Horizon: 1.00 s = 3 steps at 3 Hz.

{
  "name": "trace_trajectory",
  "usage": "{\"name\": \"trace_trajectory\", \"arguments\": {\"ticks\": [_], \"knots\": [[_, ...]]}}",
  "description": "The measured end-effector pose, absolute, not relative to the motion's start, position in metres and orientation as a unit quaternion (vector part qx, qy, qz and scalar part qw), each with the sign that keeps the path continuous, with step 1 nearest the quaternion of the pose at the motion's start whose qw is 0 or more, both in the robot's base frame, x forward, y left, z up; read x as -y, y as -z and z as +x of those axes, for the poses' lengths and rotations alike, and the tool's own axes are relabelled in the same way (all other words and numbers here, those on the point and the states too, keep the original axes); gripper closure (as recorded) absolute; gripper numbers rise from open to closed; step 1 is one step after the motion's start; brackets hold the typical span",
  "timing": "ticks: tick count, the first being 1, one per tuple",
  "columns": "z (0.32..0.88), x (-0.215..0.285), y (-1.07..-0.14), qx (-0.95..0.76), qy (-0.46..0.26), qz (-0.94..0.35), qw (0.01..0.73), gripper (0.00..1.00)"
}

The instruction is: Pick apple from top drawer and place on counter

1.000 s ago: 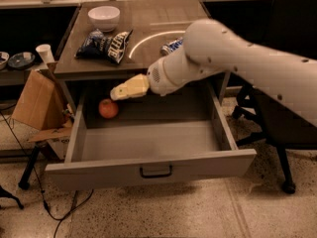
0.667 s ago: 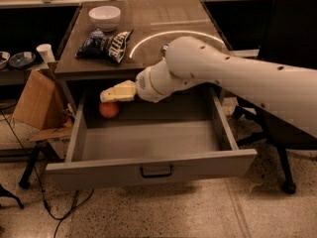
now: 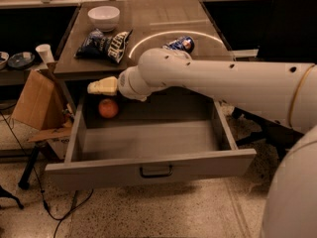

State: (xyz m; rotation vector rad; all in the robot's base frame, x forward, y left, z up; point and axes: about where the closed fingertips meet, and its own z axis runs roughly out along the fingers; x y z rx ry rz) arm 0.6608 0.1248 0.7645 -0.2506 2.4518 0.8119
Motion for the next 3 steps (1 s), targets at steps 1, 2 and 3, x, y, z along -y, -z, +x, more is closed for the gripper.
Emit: {"name": "trace_trajectory", "arguments": {"ticks": [1, 2, 3], "knots": [[0.661, -0.125, -0.764, -0.91, -0.301, -0.093, 0.27, 0.0], [0.666, -0.128, -0.764, -0.903, -0.31, -0.081, 0.286, 0.0], [0.679, -0.14, -0.758, -0.896, -0.316, -0.061, 0.305, 0.0]]}}
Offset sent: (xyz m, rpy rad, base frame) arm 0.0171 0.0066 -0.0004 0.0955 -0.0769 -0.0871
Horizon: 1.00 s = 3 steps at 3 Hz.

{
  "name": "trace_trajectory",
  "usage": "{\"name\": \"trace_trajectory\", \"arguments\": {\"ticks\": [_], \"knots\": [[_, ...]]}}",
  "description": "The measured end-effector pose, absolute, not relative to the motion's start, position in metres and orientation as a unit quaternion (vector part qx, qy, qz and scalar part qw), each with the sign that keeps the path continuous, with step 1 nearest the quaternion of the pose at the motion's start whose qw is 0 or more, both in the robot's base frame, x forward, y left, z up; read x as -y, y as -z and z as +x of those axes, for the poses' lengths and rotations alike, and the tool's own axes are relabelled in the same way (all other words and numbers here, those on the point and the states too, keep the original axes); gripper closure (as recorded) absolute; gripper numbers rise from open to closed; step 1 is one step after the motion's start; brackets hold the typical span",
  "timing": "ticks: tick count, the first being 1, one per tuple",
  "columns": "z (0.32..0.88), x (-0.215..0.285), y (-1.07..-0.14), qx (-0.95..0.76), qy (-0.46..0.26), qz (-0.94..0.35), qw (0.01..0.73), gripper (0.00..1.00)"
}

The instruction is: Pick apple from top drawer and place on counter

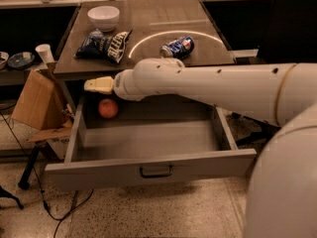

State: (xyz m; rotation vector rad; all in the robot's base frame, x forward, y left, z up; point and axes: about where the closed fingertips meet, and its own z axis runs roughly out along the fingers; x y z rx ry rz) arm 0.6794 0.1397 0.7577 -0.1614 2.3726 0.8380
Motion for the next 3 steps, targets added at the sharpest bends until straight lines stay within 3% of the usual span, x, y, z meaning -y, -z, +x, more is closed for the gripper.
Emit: {"name": "trace_trajectory", "arguments": {"ticks": [1, 3], "knots": [[0.705, -0.165, -0.732, -0.898, -0.311, -0.035, 0.31, 0.0], [0.708, -0.154, -0.68, -0.907, -0.3, -0.007, 0.294, 0.0]]}}
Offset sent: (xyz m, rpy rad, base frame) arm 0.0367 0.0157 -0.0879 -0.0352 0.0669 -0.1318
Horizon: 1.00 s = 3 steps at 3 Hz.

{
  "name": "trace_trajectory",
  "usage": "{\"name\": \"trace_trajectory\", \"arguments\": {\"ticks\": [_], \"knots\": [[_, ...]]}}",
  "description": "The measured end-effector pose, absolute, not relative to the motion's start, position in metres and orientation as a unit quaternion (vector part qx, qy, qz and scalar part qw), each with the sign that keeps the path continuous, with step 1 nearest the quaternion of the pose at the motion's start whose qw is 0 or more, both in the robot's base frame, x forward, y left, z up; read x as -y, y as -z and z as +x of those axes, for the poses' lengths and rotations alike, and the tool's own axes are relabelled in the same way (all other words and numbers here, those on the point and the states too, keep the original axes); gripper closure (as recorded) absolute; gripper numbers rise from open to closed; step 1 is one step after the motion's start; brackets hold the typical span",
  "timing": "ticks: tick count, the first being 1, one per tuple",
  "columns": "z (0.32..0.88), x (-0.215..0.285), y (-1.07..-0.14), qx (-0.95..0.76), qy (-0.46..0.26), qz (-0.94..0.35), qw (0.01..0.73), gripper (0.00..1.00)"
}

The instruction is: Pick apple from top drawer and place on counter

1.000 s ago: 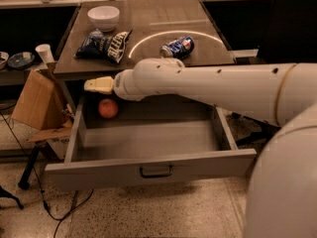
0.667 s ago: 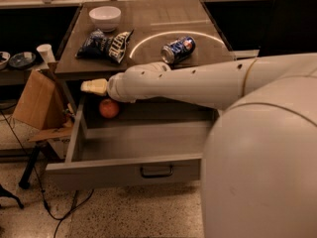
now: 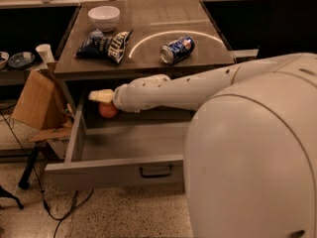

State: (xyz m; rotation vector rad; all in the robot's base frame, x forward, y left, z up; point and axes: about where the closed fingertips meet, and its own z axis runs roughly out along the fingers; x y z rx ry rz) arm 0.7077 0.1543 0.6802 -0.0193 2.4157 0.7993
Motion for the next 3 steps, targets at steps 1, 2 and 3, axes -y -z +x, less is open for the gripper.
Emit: {"name": "trace_trajectory", "arguments": {"ticks": [1, 2, 3], "knots": [[0.707, -0.155, -0.676, -0.909, -0.291, -0.006, 0.298, 0.0], [0.709, -0.163, -0.679, -0.912, -0.274, -0.008, 0.305, 0.14], [0.714, -0.188, -0.684, -0.918, -0.252, -0.02, 0.306, 0.15]]}}
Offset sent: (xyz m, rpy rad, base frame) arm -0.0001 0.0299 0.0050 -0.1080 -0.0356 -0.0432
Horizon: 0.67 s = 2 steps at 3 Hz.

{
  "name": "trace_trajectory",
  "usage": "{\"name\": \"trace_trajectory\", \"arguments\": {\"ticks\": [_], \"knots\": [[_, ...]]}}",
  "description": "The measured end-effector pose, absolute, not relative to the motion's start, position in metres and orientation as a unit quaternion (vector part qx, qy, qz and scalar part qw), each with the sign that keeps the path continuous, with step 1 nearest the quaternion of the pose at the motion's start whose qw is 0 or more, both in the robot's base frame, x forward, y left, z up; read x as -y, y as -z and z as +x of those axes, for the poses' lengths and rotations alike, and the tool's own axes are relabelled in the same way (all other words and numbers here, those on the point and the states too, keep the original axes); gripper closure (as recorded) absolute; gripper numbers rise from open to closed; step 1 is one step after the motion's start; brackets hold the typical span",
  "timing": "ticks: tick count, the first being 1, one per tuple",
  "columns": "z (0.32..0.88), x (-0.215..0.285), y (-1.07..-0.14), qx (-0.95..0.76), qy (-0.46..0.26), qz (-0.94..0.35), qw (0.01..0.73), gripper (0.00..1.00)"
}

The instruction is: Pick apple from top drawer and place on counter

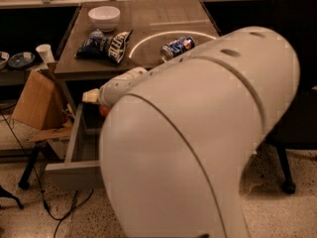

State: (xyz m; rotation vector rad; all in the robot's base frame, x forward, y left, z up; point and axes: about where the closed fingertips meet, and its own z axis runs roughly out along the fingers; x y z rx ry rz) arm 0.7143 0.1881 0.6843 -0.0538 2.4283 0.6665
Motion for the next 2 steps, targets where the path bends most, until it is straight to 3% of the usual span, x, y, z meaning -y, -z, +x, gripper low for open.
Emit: {"name": "trace_trajectory", "arguments": {"ticks": [1, 2], "knots": [[0.719, -0.208, -0.684, -0.921, -0.246, -0.027, 0.302, 0.14], [0.724, -0.222, -0.676, -0.927, -0.236, -0.027, 0.291, 0.07]]}}
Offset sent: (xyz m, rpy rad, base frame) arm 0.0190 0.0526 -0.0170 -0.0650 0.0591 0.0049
